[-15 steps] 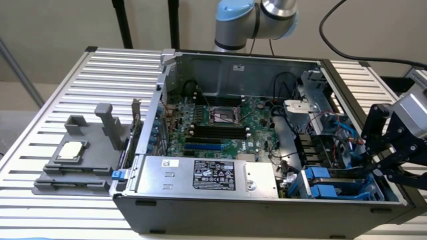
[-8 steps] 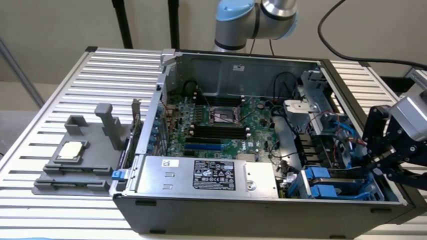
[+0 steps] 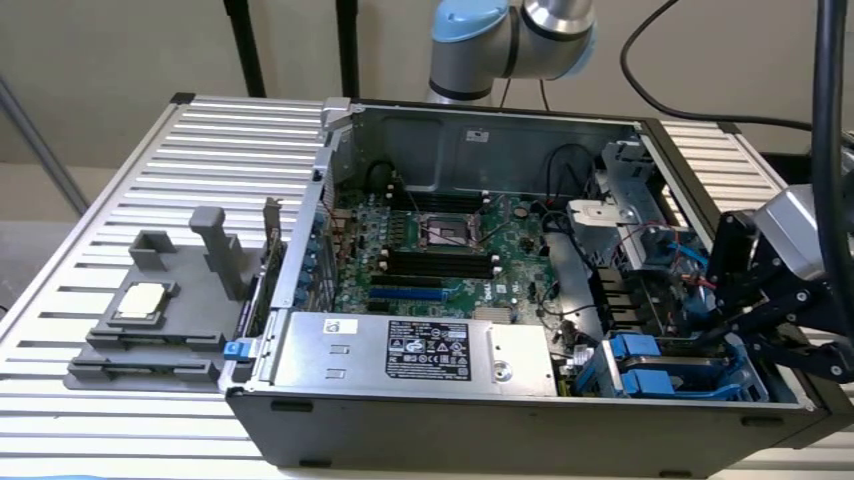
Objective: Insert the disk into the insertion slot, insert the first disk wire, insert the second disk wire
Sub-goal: 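Insert the first disk wire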
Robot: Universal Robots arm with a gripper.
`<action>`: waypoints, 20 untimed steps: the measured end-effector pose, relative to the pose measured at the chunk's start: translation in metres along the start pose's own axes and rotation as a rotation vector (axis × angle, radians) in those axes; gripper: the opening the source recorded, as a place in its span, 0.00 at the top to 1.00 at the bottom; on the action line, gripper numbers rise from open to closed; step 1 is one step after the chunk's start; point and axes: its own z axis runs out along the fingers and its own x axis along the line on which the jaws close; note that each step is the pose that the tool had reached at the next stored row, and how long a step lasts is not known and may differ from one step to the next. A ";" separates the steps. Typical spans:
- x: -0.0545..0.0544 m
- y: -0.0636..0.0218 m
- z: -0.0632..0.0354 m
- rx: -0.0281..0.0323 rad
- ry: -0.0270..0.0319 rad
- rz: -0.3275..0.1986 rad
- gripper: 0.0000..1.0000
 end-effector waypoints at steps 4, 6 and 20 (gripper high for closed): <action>-0.001 0.0059 0.0007 -0.0253 -0.0042 0.004 0.83; -0.002 0.0060 0.0006 -0.0321 0.0045 0.007 0.83; -0.007 0.0000 0.0019 -0.0519 0.0472 0.041 0.83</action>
